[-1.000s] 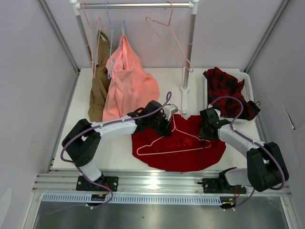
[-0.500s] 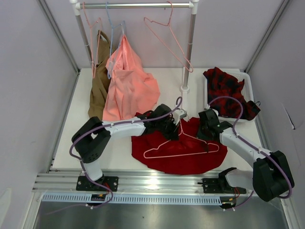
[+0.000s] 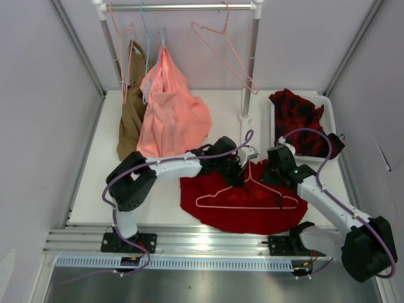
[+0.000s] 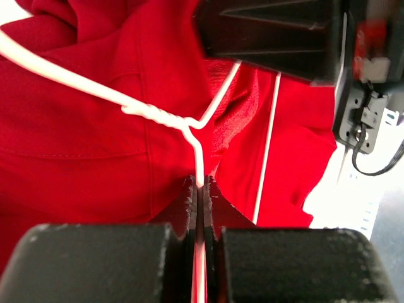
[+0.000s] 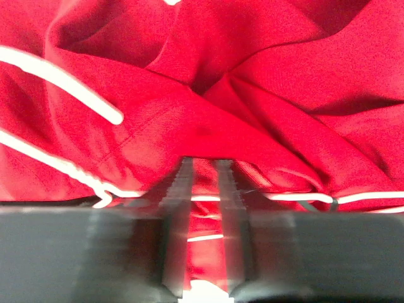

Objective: Place the skirt on the hanger

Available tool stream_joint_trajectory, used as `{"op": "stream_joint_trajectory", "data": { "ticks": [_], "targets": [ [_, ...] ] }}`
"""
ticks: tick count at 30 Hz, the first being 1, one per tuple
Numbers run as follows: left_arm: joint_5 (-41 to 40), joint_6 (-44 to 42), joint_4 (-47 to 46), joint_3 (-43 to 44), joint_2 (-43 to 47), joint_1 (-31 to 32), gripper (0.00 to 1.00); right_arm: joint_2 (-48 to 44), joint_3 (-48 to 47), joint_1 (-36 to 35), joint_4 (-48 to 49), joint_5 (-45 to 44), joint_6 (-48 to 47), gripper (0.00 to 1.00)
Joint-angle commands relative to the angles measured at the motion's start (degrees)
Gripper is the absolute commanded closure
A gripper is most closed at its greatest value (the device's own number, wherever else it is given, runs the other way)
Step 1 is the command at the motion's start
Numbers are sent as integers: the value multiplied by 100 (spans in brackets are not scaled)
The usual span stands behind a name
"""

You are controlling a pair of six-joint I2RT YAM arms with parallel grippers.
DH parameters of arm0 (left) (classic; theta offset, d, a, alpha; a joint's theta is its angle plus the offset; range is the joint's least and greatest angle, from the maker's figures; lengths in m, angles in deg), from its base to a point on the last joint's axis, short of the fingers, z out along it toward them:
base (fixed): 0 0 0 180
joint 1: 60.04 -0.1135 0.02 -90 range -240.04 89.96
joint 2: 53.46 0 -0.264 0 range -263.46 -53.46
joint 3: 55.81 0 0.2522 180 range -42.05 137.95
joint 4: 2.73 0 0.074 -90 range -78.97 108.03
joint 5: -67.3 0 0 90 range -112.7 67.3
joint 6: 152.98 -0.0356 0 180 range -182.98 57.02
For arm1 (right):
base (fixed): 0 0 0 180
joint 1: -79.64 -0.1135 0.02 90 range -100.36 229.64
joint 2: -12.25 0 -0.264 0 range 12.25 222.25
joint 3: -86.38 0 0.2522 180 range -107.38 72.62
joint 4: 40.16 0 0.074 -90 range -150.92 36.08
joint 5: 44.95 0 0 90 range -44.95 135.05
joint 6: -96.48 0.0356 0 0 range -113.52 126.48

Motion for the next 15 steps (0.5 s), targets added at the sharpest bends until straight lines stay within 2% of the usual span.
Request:
{"op": "stream_joint_trajectory", "data": {
  "ticks": [1, 2, 3, 4, 7, 10, 15],
  "targets": [
    [537, -409, 258, 346, -130, 91, 94, -161, -85, 106, -74, -288, 91, 59],
    [564, -374, 258, 337, -148, 91, 91, -179, -112, 124, -83, -314, 65, 51],
    [590, -339, 223, 346, -165, 82, 89, -188, -138, 132, -153, -366, 74, 39],
    [651, -313, 214, 346, -192, 73, 83, -240, -164, 133, -154, -419, 56, 34],
    [722, -146, 39, 197, -96, 47, 76, -293, -235, 185, -224, -306, -23, 25],
    [714, 3, -102, 162, 45, -14, 67, -459, -218, 177, -233, -183, -23, 25],
    [652, 232, -234, 21, 388, -199, 54, -1004, 37, 177, 40, 108, -137, 30]
  ]
}}
